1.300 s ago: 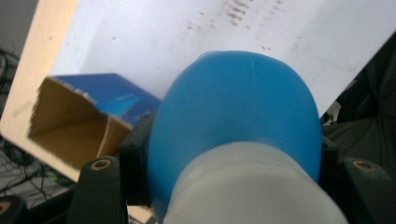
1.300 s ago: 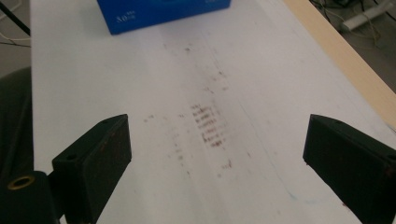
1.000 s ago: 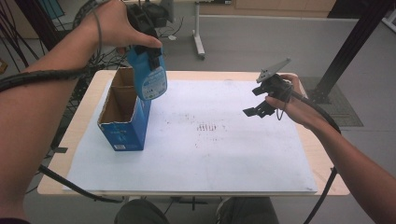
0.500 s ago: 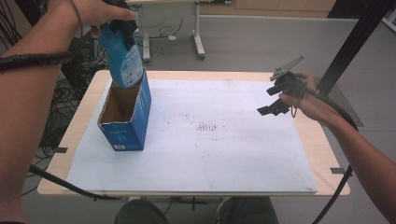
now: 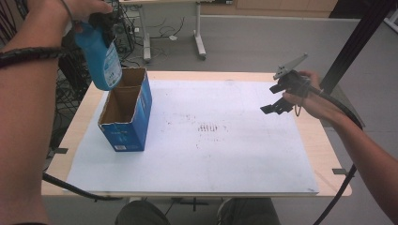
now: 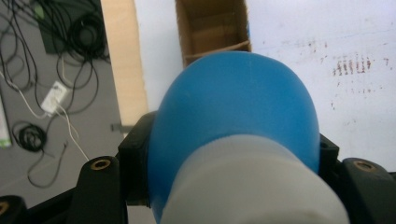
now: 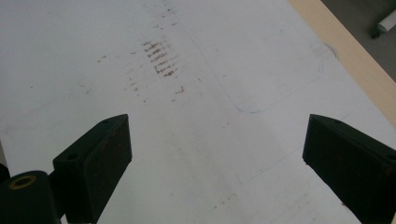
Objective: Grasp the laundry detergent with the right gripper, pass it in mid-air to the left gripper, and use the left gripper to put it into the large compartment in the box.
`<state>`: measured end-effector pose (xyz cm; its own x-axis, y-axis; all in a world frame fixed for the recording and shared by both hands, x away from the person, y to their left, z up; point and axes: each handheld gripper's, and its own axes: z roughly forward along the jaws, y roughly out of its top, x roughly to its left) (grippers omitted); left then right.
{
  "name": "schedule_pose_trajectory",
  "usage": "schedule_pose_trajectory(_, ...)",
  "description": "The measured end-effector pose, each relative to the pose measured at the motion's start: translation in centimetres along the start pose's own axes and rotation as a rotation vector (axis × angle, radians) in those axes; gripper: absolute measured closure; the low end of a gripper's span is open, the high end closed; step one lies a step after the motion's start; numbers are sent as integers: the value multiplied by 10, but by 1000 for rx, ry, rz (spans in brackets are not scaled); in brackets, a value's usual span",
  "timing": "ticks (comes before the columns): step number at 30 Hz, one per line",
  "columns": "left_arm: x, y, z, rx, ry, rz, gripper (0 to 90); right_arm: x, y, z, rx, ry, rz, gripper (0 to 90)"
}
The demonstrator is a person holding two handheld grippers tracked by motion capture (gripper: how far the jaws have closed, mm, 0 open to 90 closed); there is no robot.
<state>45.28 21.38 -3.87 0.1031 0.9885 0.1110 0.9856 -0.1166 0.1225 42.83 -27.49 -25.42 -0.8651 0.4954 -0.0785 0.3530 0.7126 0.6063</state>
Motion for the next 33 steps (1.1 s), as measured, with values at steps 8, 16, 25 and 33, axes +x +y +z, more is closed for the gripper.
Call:
schedule_pose_trajectory(8,13,-2,13,39,-45,-91,373,0,3,-10,-10,-16,-17,81)
schedule_pose_trajectory(16,15,0,17,39,-43,-121,373,1,0,-12,-5,-22,-22,81)
schedule_pose_trajectory(25,11,1,23,41,-57,-121,373,2,1,-13,-10,-23,-28,81)
schedule_pose_trajectory(33,12,1,28,42,-53,-125,373,3,1,-13,-9,-20,-32,81)
